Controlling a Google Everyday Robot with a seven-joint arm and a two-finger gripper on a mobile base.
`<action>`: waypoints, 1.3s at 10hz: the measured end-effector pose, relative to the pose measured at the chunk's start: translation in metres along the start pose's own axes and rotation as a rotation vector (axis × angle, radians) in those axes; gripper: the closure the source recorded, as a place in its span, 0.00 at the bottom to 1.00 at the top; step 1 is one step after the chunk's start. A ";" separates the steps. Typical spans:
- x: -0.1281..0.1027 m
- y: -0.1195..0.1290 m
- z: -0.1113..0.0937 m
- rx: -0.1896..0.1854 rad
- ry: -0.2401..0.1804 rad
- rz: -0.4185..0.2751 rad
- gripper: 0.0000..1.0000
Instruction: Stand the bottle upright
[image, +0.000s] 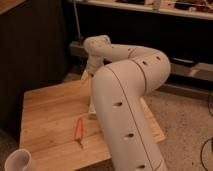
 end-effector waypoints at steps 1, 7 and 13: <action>-0.002 -0.003 0.002 0.007 0.002 0.010 0.20; -0.005 -0.006 0.040 0.052 0.116 0.085 0.20; 0.005 -0.001 0.069 -0.001 0.161 0.116 0.20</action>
